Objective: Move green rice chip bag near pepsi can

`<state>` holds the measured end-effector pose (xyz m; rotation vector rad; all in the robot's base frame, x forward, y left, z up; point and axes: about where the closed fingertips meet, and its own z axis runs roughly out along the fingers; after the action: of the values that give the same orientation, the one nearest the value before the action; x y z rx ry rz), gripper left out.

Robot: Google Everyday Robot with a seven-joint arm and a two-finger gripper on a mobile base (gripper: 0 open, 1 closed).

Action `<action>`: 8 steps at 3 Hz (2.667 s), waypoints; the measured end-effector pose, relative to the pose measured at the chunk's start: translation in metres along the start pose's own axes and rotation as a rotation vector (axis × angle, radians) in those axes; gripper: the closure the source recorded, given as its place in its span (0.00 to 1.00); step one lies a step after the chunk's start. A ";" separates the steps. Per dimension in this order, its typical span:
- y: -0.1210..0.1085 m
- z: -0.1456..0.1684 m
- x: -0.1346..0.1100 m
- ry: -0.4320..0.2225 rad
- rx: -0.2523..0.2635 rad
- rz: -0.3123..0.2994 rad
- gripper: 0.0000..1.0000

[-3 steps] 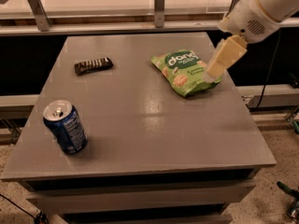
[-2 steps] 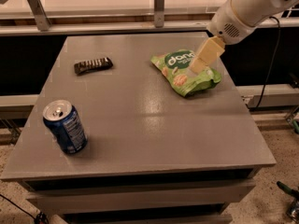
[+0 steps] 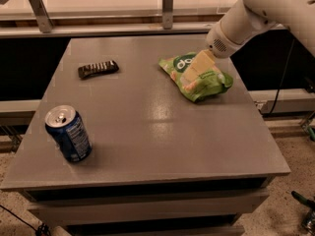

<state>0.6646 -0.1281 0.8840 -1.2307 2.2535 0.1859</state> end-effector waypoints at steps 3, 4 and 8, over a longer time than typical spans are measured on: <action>0.020 0.046 0.011 0.071 -0.081 0.072 0.41; 0.038 0.040 -0.004 0.104 -0.126 -0.024 0.65; 0.132 0.009 -0.054 0.083 -0.332 -0.369 1.00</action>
Offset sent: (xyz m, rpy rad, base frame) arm -0.0008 0.0148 -0.0611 0.0217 0.1419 -0.0829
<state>0.5839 -0.0106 0.8869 -1.8335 2.0702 0.3833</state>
